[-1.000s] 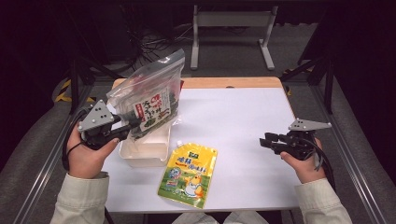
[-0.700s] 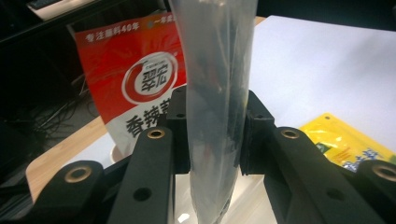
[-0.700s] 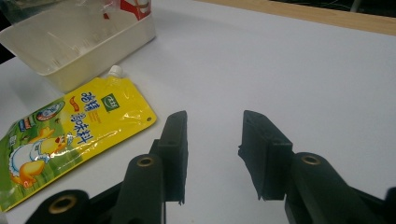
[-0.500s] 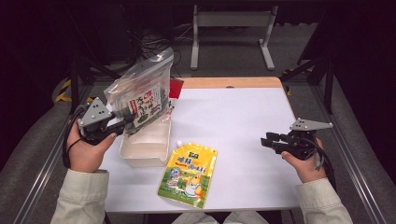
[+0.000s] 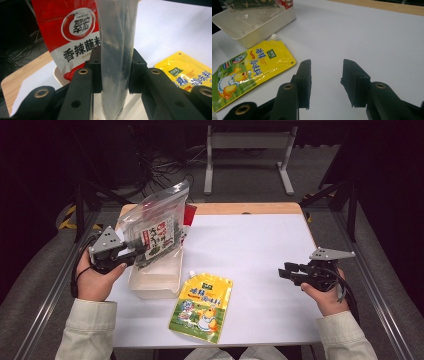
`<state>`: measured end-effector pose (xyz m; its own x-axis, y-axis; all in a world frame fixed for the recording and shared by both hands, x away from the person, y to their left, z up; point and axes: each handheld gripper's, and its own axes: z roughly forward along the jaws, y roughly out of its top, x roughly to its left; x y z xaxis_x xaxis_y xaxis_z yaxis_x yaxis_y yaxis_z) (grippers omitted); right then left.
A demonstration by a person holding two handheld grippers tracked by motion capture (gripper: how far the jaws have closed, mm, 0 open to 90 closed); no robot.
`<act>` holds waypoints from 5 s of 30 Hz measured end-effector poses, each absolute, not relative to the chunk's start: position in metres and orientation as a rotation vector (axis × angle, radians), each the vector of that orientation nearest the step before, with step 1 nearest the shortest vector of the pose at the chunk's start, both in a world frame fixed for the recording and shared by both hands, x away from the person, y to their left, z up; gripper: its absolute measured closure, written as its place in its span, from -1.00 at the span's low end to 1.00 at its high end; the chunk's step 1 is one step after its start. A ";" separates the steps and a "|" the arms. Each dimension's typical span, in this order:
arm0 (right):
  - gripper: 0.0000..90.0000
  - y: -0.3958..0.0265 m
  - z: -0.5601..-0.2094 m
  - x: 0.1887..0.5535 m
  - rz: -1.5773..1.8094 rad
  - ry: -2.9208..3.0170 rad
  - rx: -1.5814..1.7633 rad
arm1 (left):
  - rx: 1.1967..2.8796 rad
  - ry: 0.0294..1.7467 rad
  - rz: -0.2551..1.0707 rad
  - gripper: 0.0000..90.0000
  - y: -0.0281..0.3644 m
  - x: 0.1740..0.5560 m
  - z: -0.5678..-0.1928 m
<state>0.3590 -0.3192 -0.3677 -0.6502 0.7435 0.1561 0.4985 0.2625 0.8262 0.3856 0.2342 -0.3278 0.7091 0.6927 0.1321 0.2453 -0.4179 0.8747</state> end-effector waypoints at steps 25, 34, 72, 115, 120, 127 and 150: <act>0.27 -0.315 -0.371 0.360 1.341 2.287 1.149 | 1.964 0.605 0.683 0.58 0.233 0.405 -0.350; 0.26 -0.316 -0.371 0.359 1.350 2.284 1.146 | 1.962 0.632 0.644 0.58 0.230 0.409 -0.360; 0.18 -0.314 -0.374 0.362 1.358 2.287 1.145 | 1.957 0.928 0.481 0.10 0.249 0.400 -0.377; 0.14 -0.311 -0.375 0.362 1.371 2.289 1.130 | 1.907 0.990 0.471 0.70 0.252 0.382 -0.360; 0.12 -0.310 -0.376 0.363 1.371 2.294 1.134 | 1.908 0.995 0.482 0.30 0.250 0.379 -0.359; 0.10 -0.308 -0.374 0.362 1.383 2.292 1.122 | 1.917 0.968 0.471 -0.13 0.250 0.369 -0.356; -0.02 -0.263 -0.374 0.377 1.394 2.395 0.987 | 1.921 0.913 0.444 -0.49 0.254 0.308 -0.362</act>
<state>0.3770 -0.2626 -0.3735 -0.7572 0.6350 0.1529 0.4465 0.3324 0.8308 0.3085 0.2538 -0.3624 0.6582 0.7501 -0.0637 0.4134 -0.2894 0.8633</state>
